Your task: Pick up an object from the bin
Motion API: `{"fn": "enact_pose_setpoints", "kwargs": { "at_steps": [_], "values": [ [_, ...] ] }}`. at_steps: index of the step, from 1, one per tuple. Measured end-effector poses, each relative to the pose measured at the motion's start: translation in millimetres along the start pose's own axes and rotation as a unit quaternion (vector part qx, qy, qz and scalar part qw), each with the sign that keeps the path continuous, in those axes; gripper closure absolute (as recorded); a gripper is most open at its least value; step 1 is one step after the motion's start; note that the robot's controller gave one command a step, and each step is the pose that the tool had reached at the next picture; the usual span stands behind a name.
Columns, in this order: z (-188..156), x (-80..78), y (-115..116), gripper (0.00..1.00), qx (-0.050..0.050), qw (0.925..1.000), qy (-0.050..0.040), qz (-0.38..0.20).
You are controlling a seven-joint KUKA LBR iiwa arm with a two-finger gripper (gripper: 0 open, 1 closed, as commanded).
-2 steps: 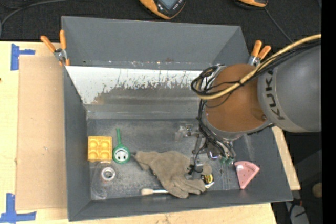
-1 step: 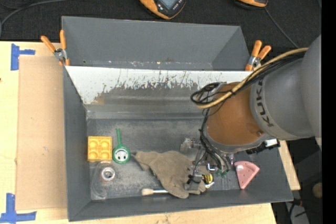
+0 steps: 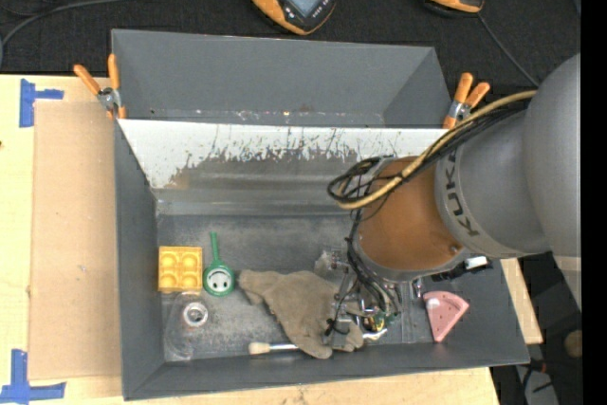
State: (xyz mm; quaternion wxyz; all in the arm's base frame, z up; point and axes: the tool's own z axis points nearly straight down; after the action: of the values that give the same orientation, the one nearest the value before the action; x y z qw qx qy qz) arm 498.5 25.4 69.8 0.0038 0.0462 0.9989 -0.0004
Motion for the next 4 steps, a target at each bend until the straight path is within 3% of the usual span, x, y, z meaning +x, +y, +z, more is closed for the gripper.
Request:
{"fn": "enact_pose_setpoints", "kwargs": {
  "at_steps": [1,3,4],
  "values": [
    [-4.5,-3.6,-14.0,1.0,0.001,1.0,0.0092,0.003],
    [-19.7,-0.8,-14.0,1.0,0.001,0.9999,0.0142,0.002],
    [-57.6,-1.3,-14.2,1.0,0.001,0.9999,0.0142,0.002]
  ]
}}
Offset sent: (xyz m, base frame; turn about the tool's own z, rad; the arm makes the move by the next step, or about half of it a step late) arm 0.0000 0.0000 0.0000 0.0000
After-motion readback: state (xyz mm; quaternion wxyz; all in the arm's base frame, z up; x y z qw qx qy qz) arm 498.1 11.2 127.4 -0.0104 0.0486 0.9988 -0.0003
